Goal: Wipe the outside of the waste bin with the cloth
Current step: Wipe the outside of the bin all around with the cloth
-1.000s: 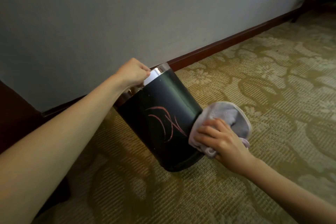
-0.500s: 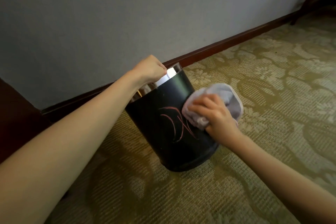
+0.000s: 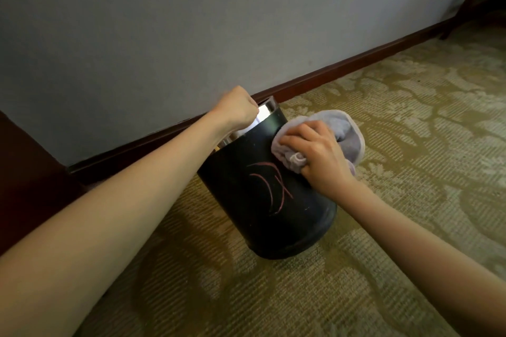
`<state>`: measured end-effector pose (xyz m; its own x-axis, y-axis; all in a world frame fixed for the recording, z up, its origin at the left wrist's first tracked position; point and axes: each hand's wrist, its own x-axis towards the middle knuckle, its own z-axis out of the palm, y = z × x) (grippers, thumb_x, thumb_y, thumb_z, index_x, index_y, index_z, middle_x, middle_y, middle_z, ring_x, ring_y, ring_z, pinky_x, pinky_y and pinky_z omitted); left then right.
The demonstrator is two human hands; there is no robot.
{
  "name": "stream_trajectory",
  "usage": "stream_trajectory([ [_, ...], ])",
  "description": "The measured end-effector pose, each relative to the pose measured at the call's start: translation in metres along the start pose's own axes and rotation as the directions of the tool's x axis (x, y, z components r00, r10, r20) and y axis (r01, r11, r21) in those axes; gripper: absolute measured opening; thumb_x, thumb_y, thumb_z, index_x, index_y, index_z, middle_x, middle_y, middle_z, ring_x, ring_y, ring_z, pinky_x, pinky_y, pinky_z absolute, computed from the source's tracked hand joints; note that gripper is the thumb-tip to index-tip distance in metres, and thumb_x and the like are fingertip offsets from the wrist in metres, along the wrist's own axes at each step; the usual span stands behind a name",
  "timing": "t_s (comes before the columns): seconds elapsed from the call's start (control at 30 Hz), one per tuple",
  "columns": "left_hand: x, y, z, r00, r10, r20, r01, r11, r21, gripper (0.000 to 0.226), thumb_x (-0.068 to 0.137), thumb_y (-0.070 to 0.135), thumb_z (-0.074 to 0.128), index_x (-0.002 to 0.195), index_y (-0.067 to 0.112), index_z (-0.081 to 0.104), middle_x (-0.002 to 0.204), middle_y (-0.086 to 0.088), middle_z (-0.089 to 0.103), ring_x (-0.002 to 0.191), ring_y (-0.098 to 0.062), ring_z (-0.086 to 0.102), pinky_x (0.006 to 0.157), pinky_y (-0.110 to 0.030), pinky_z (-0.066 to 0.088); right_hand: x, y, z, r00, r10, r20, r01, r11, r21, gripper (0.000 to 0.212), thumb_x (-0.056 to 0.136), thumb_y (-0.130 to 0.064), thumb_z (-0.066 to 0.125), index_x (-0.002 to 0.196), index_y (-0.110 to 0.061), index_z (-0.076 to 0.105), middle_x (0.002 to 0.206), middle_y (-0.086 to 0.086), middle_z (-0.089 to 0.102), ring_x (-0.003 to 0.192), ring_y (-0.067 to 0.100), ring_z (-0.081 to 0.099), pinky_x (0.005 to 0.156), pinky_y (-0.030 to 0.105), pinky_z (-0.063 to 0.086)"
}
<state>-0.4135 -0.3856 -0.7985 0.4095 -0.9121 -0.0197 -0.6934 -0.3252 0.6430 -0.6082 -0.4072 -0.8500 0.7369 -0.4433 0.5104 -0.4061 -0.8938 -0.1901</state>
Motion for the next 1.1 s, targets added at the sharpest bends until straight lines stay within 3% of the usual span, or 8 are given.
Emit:
stream_trajectory([
  [0.13,0.001,-0.008,-0.005,1.0,0.007,-0.009,-0.007,1.0,0.022,0.025,0.085,0.001,0.045,0.065,0.016,0.049,0.065,-0.005,0.039,0.063,-0.016,0.034,0.054,-0.025,0.033,-0.04,-0.007,0.011,0.999,-0.043,-0.013,0.042,0.999,-0.01,0.034,0.068,-0.001,0.072,0.101,-0.005,0.072,0.098,0.011,0.067,0.086,0.037,0.056,0.073,0.049,0.045],
  [0.3,0.003,-0.011,-0.014,1.0,0.003,0.01,-0.003,1.0,0.005,0.021,0.083,0.001,0.043,0.07,0.015,0.05,0.064,-0.009,0.035,0.06,-0.017,0.031,0.046,-0.023,0.027,-0.108,-0.005,0.013,0.985,-0.071,0.156,0.081,0.995,-0.059,0.025,0.073,-0.01,0.07,0.097,-0.01,0.073,0.093,0.004,0.067,0.082,0.034,0.057,0.08,0.049,0.046],
  [0.43,-0.001,-0.016,-0.026,0.992,0.073,0.104,-0.066,0.995,-0.069,0.033,0.092,0.022,0.053,0.059,0.018,0.052,0.045,0.006,0.04,0.044,-0.01,0.035,0.047,-0.021,0.03,-0.115,-0.001,0.012,0.985,-0.02,0.171,0.03,0.998,-0.057,0.026,0.075,-0.012,0.07,0.1,-0.012,0.073,0.096,0.001,0.067,0.086,0.032,0.059,0.083,0.047,0.046],
  [0.5,-0.009,-0.03,-0.039,0.977,0.144,0.154,-0.126,0.984,-0.122,0.027,0.095,0.03,0.049,0.083,0.015,0.069,0.063,0.013,0.06,0.059,-0.002,0.051,0.064,-0.023,0.041,-0.111,-0.002,0.011,0.988,-0.014,0.157,0.022,0.999,-0.047,0.025,0.08,-0.018,0.059,0.1,-0.012,0.074,0.095,0.0,0.067,0.086,0.031,0.059,0.083,0.045,0.046],
  [0.6,-0.025,-0.067,-0.055,0.967,0.167,0.193,-0.147,0.983,-0.113,0.03,0.097,0.028,0.045,0.119,0.02,0.064,0.108,0.01,0.066,0.099,-0.001,0.059,0.089,-0.021,0.04,-0.11,-0.004,0.011,0.989,-0.009,0.151,0.014,0.999,-0.033,0.024,0.077,-0.014,0.064,0.099,-0.011,0.074,0.092,0.001,0.068,0.083,0.032,0.059,0.081,0.048,0.047],
  [0.7,-0.037,-0.101,-0.056,0.981,0.133,0.144,-0.114,0.984,-0.135,0.026,0.096,0.023,0.047,0.117,0.027,0.063,0.108,0.012,0.064,0.1,0.004,0.055,0.083,-0.013,0.038,-0.106,-0.007,0.011,0.99,-0.007,0.14,0.011,0.999,-0.03,0.028,0.072,-0.007,0.073,0.1,-0.01,0.074,0.093,0.002,0.068,0.083,0.033,0.06,0.081,0.05,0.048],
  [0.87,-0.048,-0.128,-0.036,0.999,0.029,0.012,-0.026,0.974,-0.224,0.027,0.094,0.017,0.051,0.116,0.028,0.064,0.104,0.015,0.064,0.114,-0.014,0.055,0.1,-0.038,0.04,-0.104,-0.011,0.01,0.989,0.002,0.148,0.006,0.999,-0.048,0.033,0.066,-0.004,0.082,0.097,-0.011,0.075,0.092,0.002,0.068,0.083,0.031,0.06,0.08,0.049,0.048],
  [1.1,-0.053,-0.112,-0.021,0.994,0.068,-0.086,-0.084,0.975,-0.207,0.029,0.091,0.006,0.053,0.106,0.025,0.069,0.096,0.019,0.067,0.103,-0.004,0.059,0.091,-0.023,0.043,-0.094,-0.004,0.004,0.986,0.006,0.167,-0.015,0.998,0.054,0.035,0.067,-0.002,0.076,0.099,-0.013,0.072,0.096,-0.001,0.065,0.086,0.027,0.052,0.075,0.045,0.045],
])
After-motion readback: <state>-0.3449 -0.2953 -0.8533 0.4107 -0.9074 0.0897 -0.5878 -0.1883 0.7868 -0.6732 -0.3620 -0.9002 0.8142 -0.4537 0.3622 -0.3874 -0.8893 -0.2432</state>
